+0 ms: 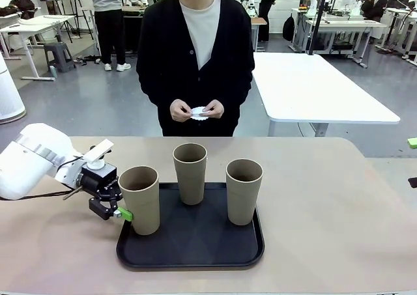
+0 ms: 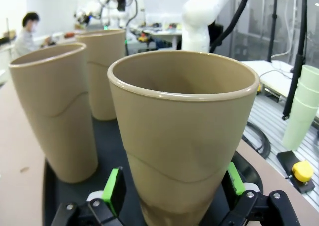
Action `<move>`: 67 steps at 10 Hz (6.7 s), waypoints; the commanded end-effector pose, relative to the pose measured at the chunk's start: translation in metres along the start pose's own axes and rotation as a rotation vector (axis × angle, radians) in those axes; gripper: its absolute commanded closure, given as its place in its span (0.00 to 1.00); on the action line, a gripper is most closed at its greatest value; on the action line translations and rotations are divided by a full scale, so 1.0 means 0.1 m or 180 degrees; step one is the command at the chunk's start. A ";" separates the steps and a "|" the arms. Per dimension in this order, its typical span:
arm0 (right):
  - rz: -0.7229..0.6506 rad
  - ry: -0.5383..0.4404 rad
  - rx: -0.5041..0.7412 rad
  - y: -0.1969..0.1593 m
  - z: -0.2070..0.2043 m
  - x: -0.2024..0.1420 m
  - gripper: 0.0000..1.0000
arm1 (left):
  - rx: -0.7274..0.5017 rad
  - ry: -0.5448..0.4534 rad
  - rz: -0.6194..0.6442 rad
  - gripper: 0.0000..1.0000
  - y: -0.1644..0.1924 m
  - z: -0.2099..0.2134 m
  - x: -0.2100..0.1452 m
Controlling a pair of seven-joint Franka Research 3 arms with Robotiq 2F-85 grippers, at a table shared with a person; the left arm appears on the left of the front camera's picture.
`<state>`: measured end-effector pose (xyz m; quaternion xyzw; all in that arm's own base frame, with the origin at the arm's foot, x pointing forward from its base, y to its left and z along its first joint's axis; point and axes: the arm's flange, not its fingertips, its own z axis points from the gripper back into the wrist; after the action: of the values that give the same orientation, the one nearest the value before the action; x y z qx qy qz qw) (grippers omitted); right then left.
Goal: Place coasters on the table and set cups on them.
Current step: Pick up one Reusable plastic cup and place it on a coaster set by the human.
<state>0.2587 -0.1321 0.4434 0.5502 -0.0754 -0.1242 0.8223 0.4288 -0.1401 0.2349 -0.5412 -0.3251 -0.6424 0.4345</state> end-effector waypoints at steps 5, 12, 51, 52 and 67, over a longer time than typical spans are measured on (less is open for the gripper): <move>0.0012 -0.0003 0.0052 0.00 0.00 0.02 0.00 | -0.0146 0.0066 -0.0037 0.00 0.05 -0.23 -0.03; 0.0012 -0.0003 0.0052 0.00 0.00 0.02 0.00 | -0.0101 0.0071 -0.0109 0.74 -0.06 -0.15 0.23; 0.0012 -0.0003 0.0052 0.00 0.00 0.02 0.00 | 0.0904 0.0134 -0.0064 0.17 2.28 0.27 1.45; 0.0012 -0.0003 0.0052 0.00 0.00 0.02 0.00 | 0.0904 0.0134 -0.0064 0.17 2.28 0.27 1.45; 0.0012 -0.0003 0.0052 0.00 0.00 0.02 0.00 | 0.1253 -0.0174 0.0129 0.17 2.67 -0.06 0.55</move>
<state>0.2588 -0.1320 0.4433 0.5500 -0.0750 -0.1244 0.8224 0.6632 -0.2661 0.2722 -0.4576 -0.4395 -0.5519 0.5411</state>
